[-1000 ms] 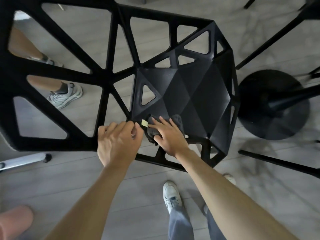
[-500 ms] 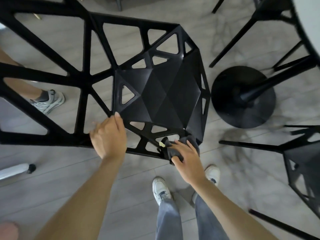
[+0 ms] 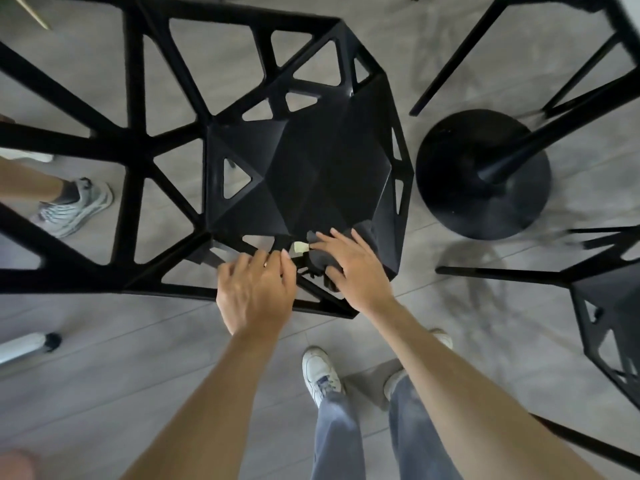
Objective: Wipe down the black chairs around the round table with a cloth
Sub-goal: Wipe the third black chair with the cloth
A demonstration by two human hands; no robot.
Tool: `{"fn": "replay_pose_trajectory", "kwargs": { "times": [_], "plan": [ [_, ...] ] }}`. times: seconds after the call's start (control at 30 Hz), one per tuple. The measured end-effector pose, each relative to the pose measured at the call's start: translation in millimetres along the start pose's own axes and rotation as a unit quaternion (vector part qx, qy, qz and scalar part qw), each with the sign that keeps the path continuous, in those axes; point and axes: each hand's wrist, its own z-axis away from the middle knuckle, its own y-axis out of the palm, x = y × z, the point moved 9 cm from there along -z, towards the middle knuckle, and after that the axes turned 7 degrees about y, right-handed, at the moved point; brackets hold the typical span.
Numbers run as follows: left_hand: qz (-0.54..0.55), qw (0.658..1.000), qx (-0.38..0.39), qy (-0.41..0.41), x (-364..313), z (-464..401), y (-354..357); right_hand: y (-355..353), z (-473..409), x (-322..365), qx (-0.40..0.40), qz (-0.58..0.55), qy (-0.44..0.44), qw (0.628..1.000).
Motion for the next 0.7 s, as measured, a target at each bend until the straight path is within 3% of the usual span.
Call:
{"fn": "replay_pose_trajectory", "kwargs": {
  "times": [0.1, 0.23, 0.33, 0.47, 0.6, 0.7],
  "plan": [
    [0.003, 1.000, 0.005, -0.003, 0.3, 1.7, 0.9, -7.9, 50.3, -5.3, -0.062, -0.083, 0.062, 0.993],
    [0.009, 1.000, -0.008, -0.004, -0.5, 2.6, -2.2, -2.7, 105.1, -3.3, -0.072, -0.163, 0.049, 0.983],
    [0.012, 1.000, -0.024, -0.002, -1.8, 2.2, -3.9, -7.4, 81.5, -21.7, -0.063, -0.134, 0.036, 0.988],
    [0.004, 1.000, -0.024, -0.003, -0.7, 4.0, -0.3, -26.6, 24.1, -58.5, -0.116, -0.073, 0.108, 0.985],
    [0.000, 1.000, -0.030, 0.003, -1.5, 5.0, -0.3, -16.3, 40.5, -46.7, -0.135, -0.103, 0.149, 0.974],
    [0.006, 0.999, -0.033, -0.001, -1.1, 2.9, -2.7, -2.7, 74.9, -8.9, -0.110, -0.123, 0.103, 0.981]
  ]
}}
